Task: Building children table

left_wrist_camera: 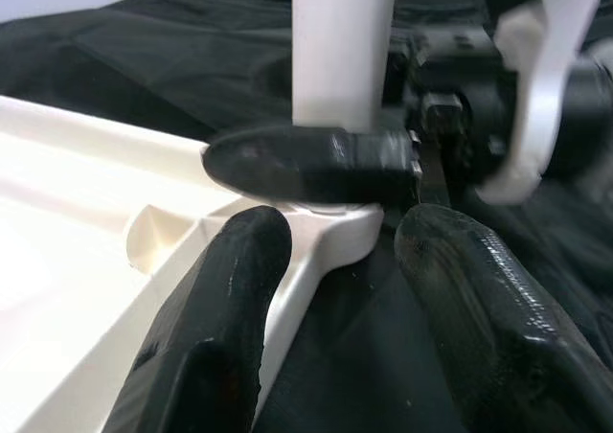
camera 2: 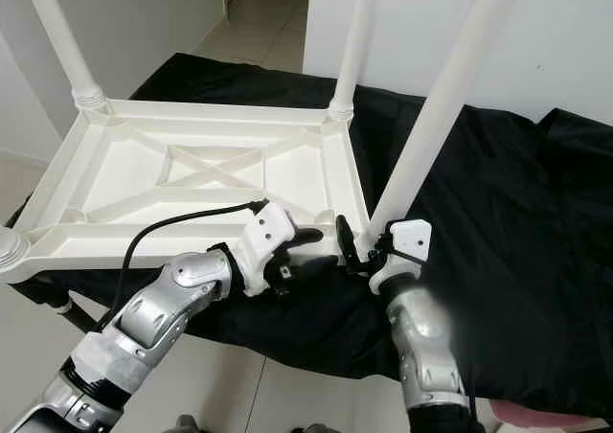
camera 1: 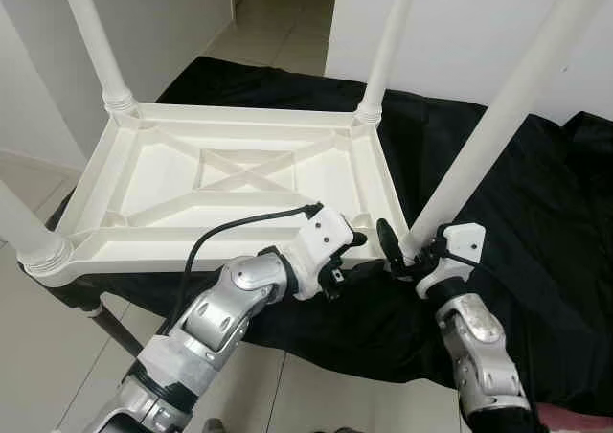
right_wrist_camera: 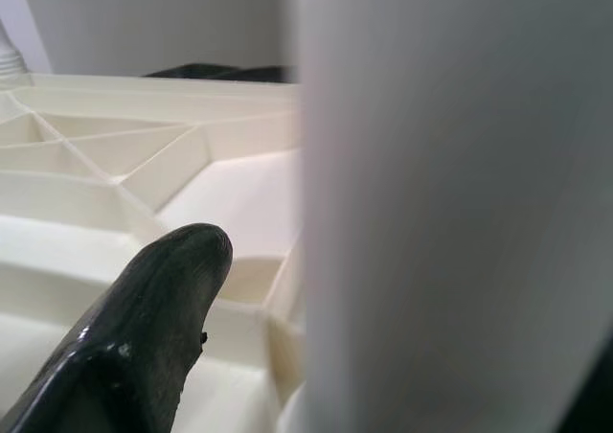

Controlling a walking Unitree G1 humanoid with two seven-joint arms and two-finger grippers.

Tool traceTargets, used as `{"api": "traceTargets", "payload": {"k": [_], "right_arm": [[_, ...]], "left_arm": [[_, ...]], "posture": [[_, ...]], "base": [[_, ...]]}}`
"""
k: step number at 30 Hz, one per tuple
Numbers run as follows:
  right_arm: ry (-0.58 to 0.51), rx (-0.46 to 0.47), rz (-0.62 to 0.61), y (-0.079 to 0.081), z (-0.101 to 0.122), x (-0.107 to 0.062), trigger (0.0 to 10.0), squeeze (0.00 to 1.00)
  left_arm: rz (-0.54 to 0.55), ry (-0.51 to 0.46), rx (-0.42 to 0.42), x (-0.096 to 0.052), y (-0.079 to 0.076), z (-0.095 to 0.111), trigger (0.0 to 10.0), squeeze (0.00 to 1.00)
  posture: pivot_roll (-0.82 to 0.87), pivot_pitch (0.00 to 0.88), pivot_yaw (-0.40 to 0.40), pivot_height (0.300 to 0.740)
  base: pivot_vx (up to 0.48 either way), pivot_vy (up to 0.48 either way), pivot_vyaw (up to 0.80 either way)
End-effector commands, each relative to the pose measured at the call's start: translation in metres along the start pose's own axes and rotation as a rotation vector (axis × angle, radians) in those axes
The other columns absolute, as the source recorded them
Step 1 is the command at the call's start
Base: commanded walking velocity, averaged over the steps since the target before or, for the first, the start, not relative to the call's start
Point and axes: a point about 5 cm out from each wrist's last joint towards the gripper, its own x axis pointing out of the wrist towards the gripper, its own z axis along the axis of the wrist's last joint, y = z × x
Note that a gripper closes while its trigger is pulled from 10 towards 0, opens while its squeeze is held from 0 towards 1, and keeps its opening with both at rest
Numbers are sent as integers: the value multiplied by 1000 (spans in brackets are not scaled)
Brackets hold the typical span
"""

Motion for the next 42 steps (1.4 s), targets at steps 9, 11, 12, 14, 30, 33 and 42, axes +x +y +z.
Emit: {"api": "traceTargets", "payload": {"k": [9, 11, 12, 14, 30, 33, 42], "right_arm": [[23, -65, 62, -22, 1, 4, 0, 0], [24, -63, 73, -23, 1, 4, 0, 0], [31, -57, 91, -23, 0, 4, 0, 0], [44, -52, 115, -22, -1, 3, 0, 0], [81, 9, 32, -12, -10, 1, 10000, 0], [94, 3, -6, -11, -11, 1, 10000, 0], [105, 27, -203, -3, -10, 4, 10000, 0]], "left_arm": [[-52, 14, 10, 1, -6, -3, 10000, 0], [-50, 12, 10, 1, -5, -2, 10000, 0], [-48, 11, 11, 1, -5, -2, 10000, 0], [-46, 9, 12, 1, -5, -1, 10000, 0], [-49, 16, 19, -1, -3, -1, 10000, 0], [-51, 16, 20, -1, -3, -1, 10000, 0], [-51, 17, 19, -1, -3, -1, 10000, 0]], "posture": [[-5, 78, -64, 740], [-4, 77, -64, 740], [-2, 79, -66, 740], [-2, 79, -65, 740], [-5, 81, -54, 740], [-5, 82, -53, 740], [-3, 87, -55, 740]], "base": [[0, 0, 0], [0, 0, 0], [0, 0, 0], [0, 0, 0], [0, 0, 0], [0, 0, 0], [0, 0, 0]]}}
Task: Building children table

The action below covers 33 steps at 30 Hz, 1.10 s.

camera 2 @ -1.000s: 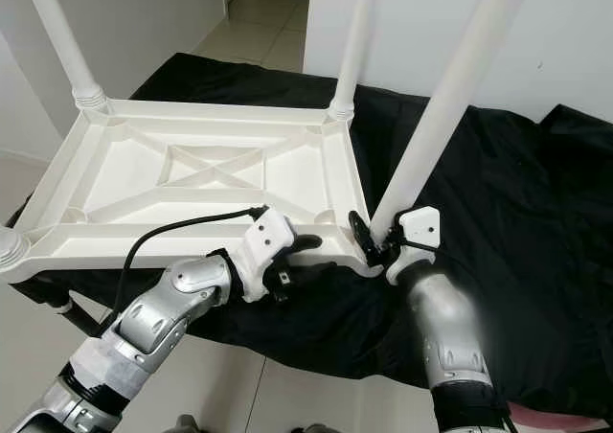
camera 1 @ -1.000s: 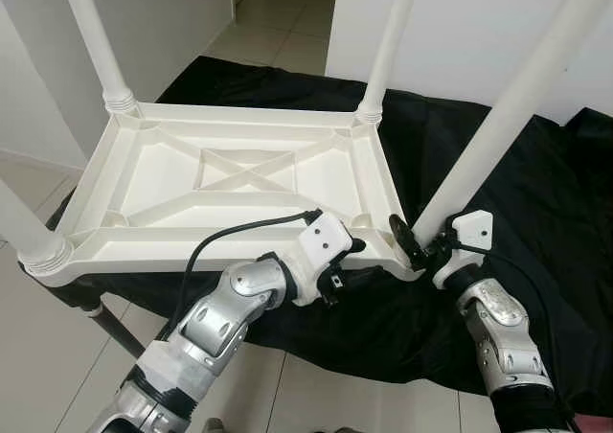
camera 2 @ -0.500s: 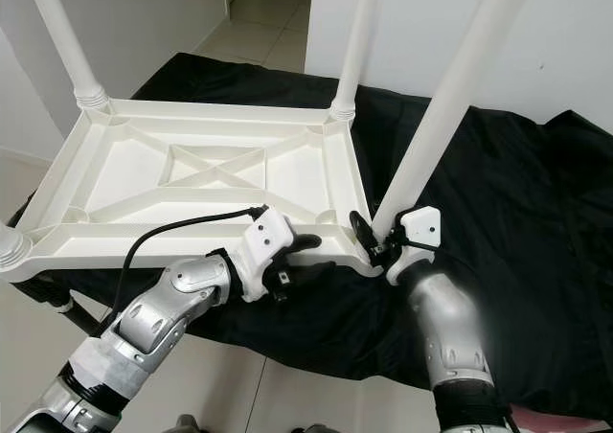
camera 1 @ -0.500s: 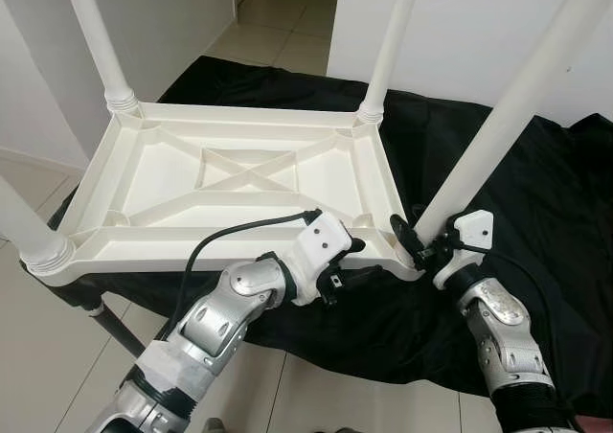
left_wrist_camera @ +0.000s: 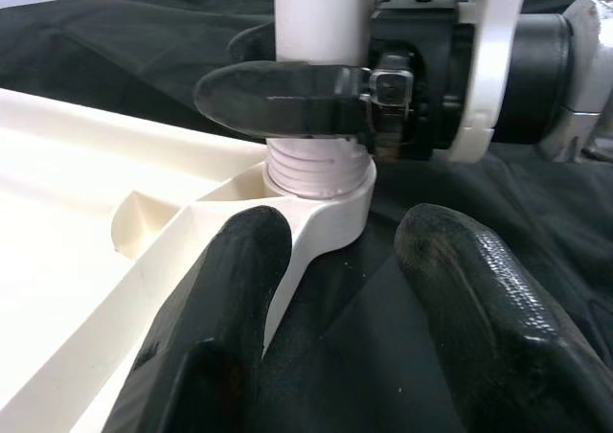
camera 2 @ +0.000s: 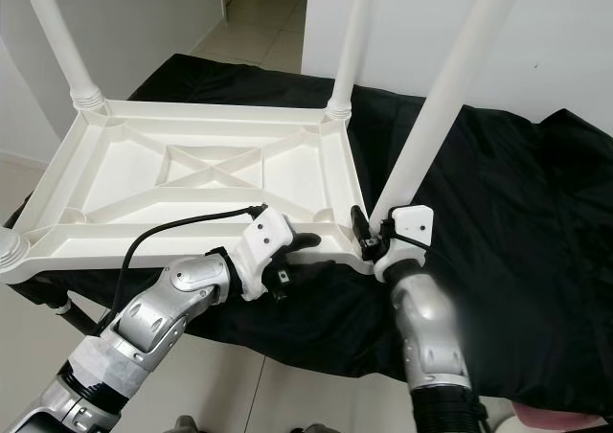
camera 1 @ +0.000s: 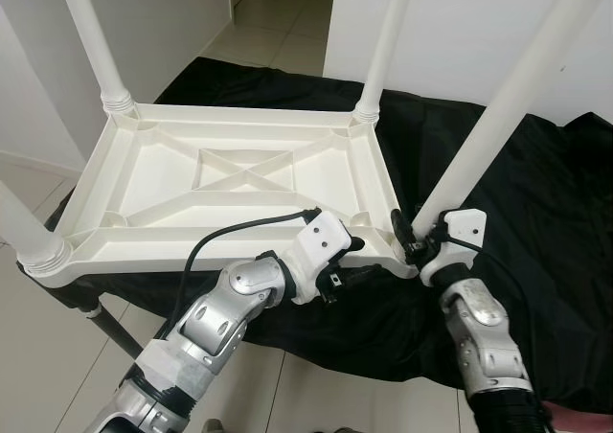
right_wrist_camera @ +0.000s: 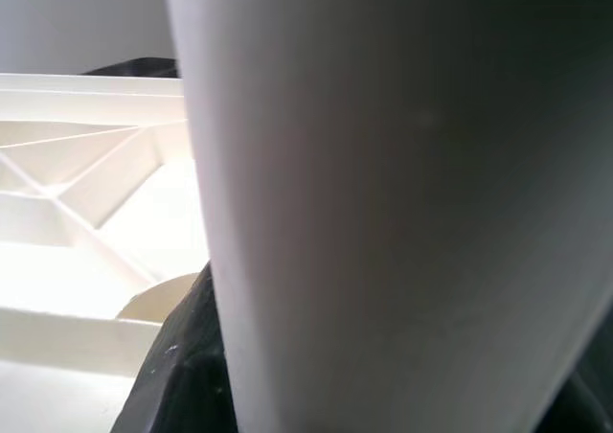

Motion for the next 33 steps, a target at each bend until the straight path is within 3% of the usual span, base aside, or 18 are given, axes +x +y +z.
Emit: {"api": "traceTargets", "payload": {"k": [1, 4, 5, 11, 13, 24, 25, 26, 27, 33], "right_arm": [[64, 14, -57, -4, -12, -5, 10000, 0], [64, 16, -96, -2, -11, -5, 10000, 0], [48, 30, -184, 6, -10, -7, 10000, 0], [32, 40, -272, 11, -8, -9, 10000, 0], [0, 94, -423, 19, -4, -11, 10000, 0], [-3, 106, -432, 23, 0, -8, 10000, 0], [-5, 105, -421, 24, 0, -7, 10000, 165], [-5, 105, -421, 24, 0, -7, 10000, 165], [-10, 102, -414, 25, 1, -7, 10000, 1000], [-20, 99, -403, 25, 2, -8, 10000, 1000]], "left_arm": [[-51, 6, 15, 1, -3, 1, 10000, 0], [-50, 7, 14, 0, -3, 1, 10000, 0], [-50, 8, 12, 0, -3, 0, 10000, 0], [-49, 7, 11, 0, -4, 0, 10000, 0], [-47, 5, 9, 1, -4, 0, 10000, 0], [-29, 4, 10, 0, -3, 1, 10000, 0], [-27, 3, 11, 0, -2, 1, 10000, 0], [-27, 3, 11, 0, -2, 1, 10000, 0], [-26, 3, 11, -1, -2, 0, 10000, 0], [-26, 4, 12, -1, -3, 0, 10000, 0]], "posture": [[-3, 87, -55, 740], [-3, 87, -55, 740], [-3, 89, -58, 740], [-3, 90, -61, 740], [1, 91, -68, 740], [7, 86, -80, 740], [7, 85, -80, 740], [7, 85, -80, 740], [7, 81, -82, 740], [7, 77, -81, 740]], "base": [[0, 0, 0], [0, 0, 0], [0, 0, 0], [0, 0, 0], [0, 0, 0], [0, 0, 0], [0, 0, 0], [0, 0, 0], [0, 0, 0], [0, 0, 0]]}}
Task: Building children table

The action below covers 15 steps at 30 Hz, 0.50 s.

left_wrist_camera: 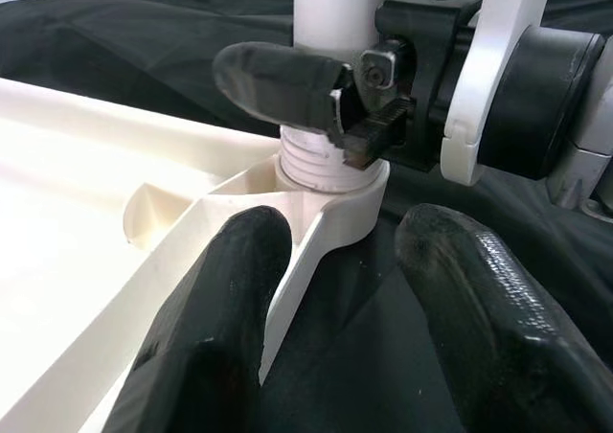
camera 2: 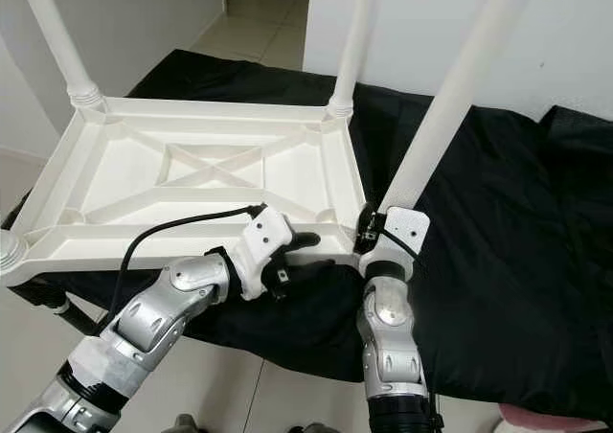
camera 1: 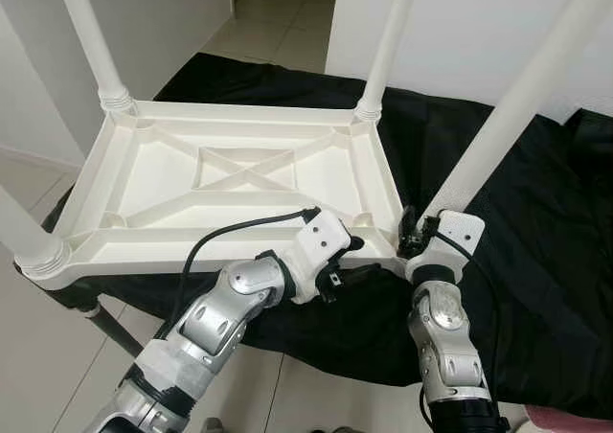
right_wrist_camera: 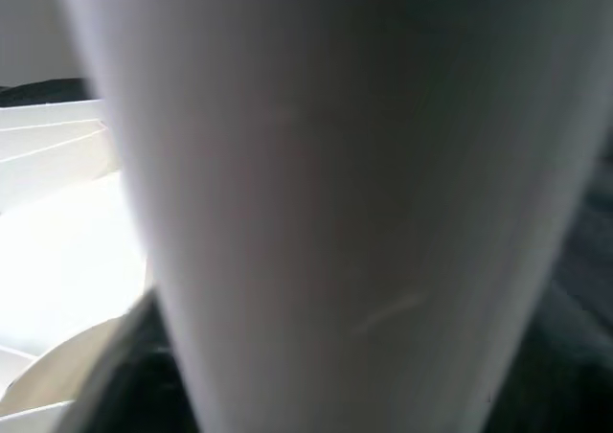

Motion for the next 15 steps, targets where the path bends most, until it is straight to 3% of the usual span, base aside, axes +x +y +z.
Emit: {"api": "traceTargets", "payload": {"k": [1, 8, 9, 10, 11, 13, 15], "right_arm": [[2, 48, -8, 0, 0, -3, 10000, 1000], [-11, 17, 86, -12, 0, -1, 10000, 1000], [-8, 8, 140, -13, -1, 0, 10000, 373], [-8, 8, 140, -13, -1, 0, 10000, 373], [-10, 4, 196, -13, -2, 1, 10000, 0], [0, -4, 326, -15, -4, 1, 10000, 0], [7, -5, 369, -16, -5, 1, 10000, 0]], "left_arm": [[-30, 6, 13, 0, -4, -1, 10000, 0], [-38, 8, 30, 0, -4, -1, 10000, 0], [-42, 8, 39, 1, -4, -1, 10000, 0], [-42, 8, 39, 1, -4, -1, 10000, 0], [-42, 7, 52, 2, -4, -1, 10000, 0], [-33, 1, 86, 4, -3, 1, 10000, 0], [-30, -2, 96, 4, -2, 1, 10000, 0]], "posture": [[6, 72, -80, 740], [-5, 69, -71, 740], [-9, 67, -67, 740], [-9, 67, -67, 740], [-11, 66, -65, 740], [-15, 58, -61, 740], [-15, 58, -61, 740]], "base": [[0, 0, 0], [0, 0, 0], [0, 0, 0], [0, 0, 0], [0, 0, 0], [0, 0, 0], [0, 0, 0]]}}
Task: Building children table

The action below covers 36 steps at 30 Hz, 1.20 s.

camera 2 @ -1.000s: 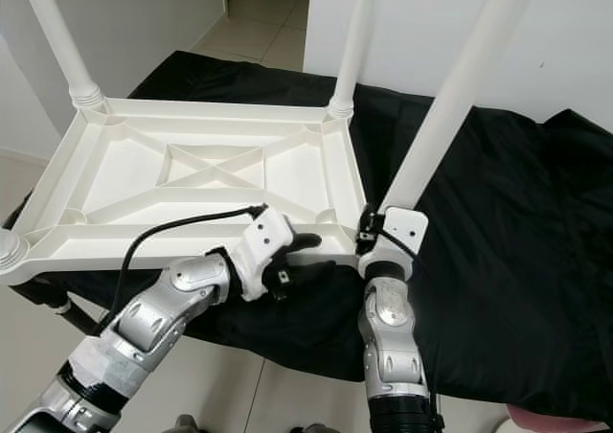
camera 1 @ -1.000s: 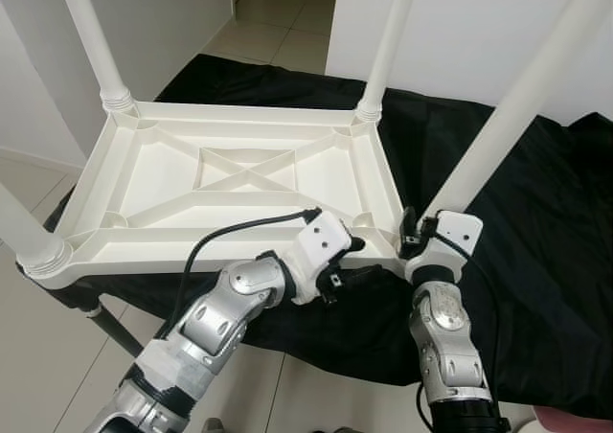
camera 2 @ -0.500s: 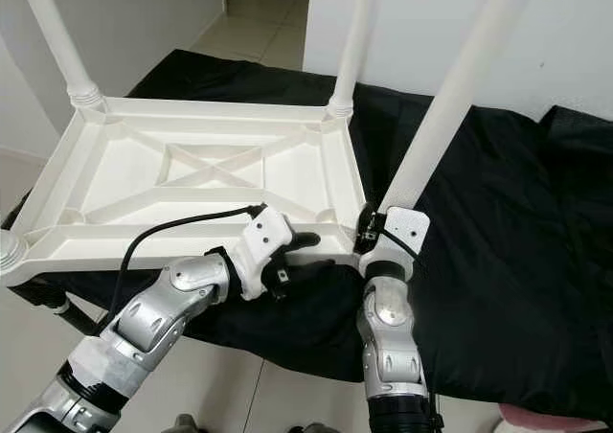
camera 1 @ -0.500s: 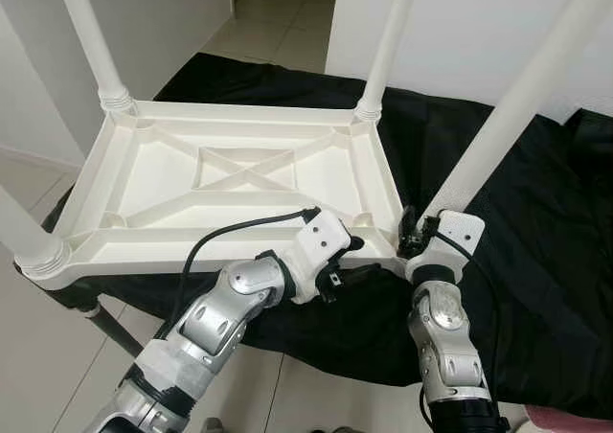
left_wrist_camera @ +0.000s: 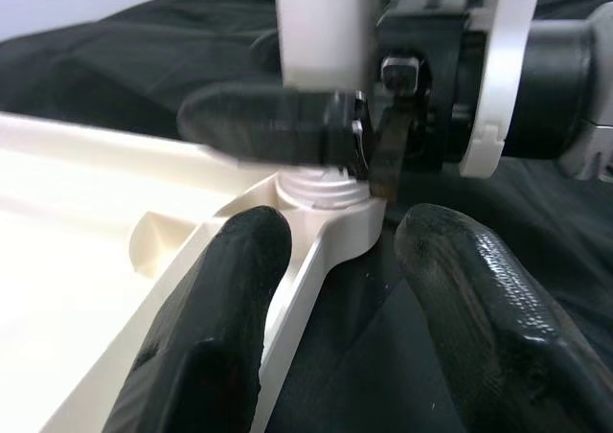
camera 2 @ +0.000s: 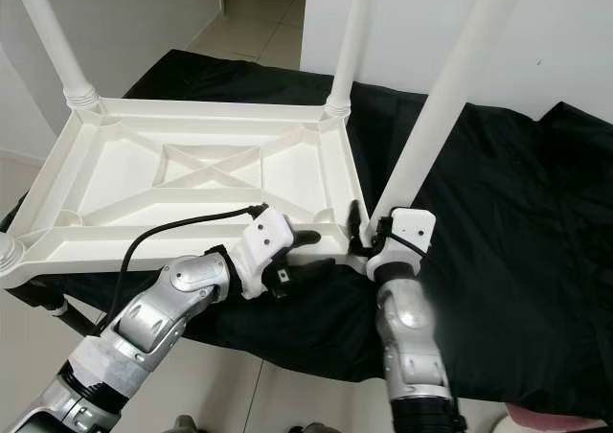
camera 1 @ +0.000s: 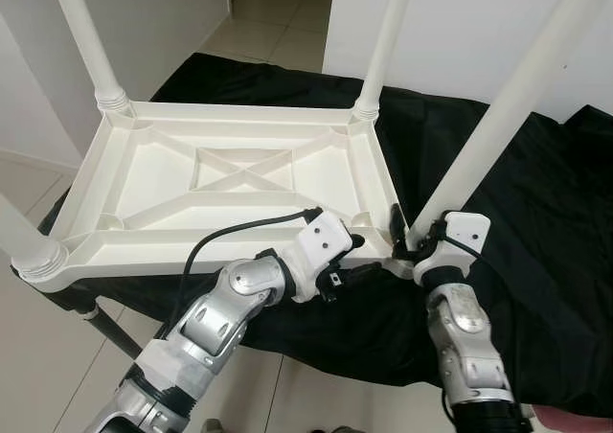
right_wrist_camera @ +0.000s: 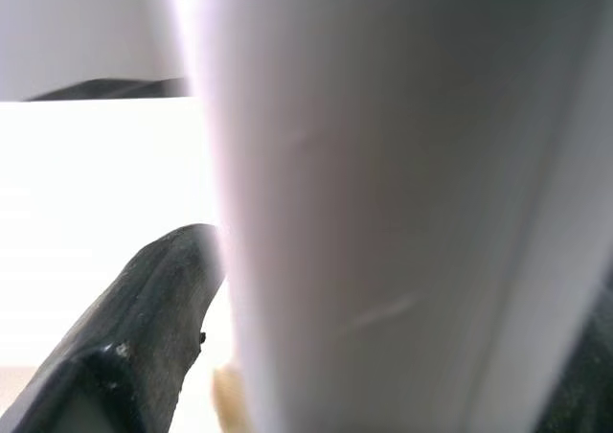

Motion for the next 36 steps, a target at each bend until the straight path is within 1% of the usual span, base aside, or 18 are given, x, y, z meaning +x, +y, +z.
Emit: {"api": "traceTargets", "payload": {"k": [1, 2, 4, 5, 6, 7, 8, 9, 12, 17, 19, 22, 23, 24, 25, 30, 35, 36], "right_arm": [[18, -6, 68, -3, -6, -4, 10000, 0], [26, -17, 105, -6, -6, -3, 10000, 0], [30, -24, 124, -7, -7, -3, 10000, 0], [33, -30, 165, -10, -6, -2, 10000, 0], [33, -30, 165, -10, -6, -2, 10000, 0], [34, -38, 194, -11, -6, -1, 10000, 0], [34, -38, 194, -11, -6, -1, 10000, 0], [42, -48, 237, -14, -6, 2, 10000, 0], [45, -40, 263, -15, -7, 5, 10000, 0], [36, -54, 298, -19, -6, 10, 10000, 0], [42, -70, 337, -22, -6, 13, 10000, 0], [45, -74, 349, -23, -6, 14, 10000, 0], [46, -84, 357, -25, -5, 16, 8431, 0], [47, -88, 362, -27, -5, 17, 3765, 0], [46, -90, 368, -28, -4, 19, 0, 0], [69, -98, 378, -31, -8, 18, 0, 0], [74, -71, 380, -30, -13, 16, 0, 0], [75, -60, 376, -28, -14, 16, 0, 0]], "left_arm": [[-29, 9, 26, 3, -2, -1, 10000, 0], [-27, 1, 16, 3, -1, 0, 10000, 0], [-26, -4, 8, 3, 0, 1, 10000, 0], [-36, -8, -43, 2, 1, 1, 10000, 0], [-36, -8, -43, 2, 1, 1, 10000, 0], [-44, -12, -76, 1, 1, 2, 10000, 0], [-44, -12, -76, 1, 1, 2, 10000, 0], [-57, -11, -95, 1, 1, 1, 10000, 0], [-65, -5, -95, 1, 1, 0, 10000, 0], [-69, 7, -66, 2, -1, -4, 10000, 0], [-57, 17, -35, 2, 0, -7, 10000, 0], [-54, 21, -30, 2, 0, -8, 10000, 0], [-41, 22, -11, 2, 2, -7, 10000, 0], [-37, 21, -13, 2, 3, -7, 10000, 0], [-36, 20, -16, 2, 4, -6, 10000, 0], [-25, 23, 5, 3, 5, -6, 10000, 0], [16, 22, 41, 3, 6, -7, 10000, 0], [28, 20, 33, 4, 5, -7, 10000, 0]], "posture": [[-15, 59, -62, 740], [-14, 57, -61, 740], [-14, 57, -61, 740], [-14, 55, -59, 740], [-14, 55, -59, 740], [-13, 53, -60, 740], [-13, 53, -60, 740], [-14, 54, -57, 740], [-13, 54, -54, 740], [-9, 53, -52, 740], [-5, 47, -44, 740], [-5, 47, -44, 740], [-6, 47, -45, 740], [-7, 58, -45, 740], [-7, 58, -45, 740], [-7, 56, -45, 740], [-3, 51, -45, 740], [-3, 62, -46, 740]], "base": [[0, 0, 0], [0, 0, 0], [0, 0, 0], [0, 0, 0], [0, 0, 0], [0, 0, 0], [0, 0, 0], [0, 0, 0], [0, 0, 0], [0, 0, 0], [0, 0, 0], [0, 0, 0], [0, 0, 0], [0, 0, 0], [0, 0, 0], [0, 0, 0], [0, 0, 0], [0, 0, 0]]}}
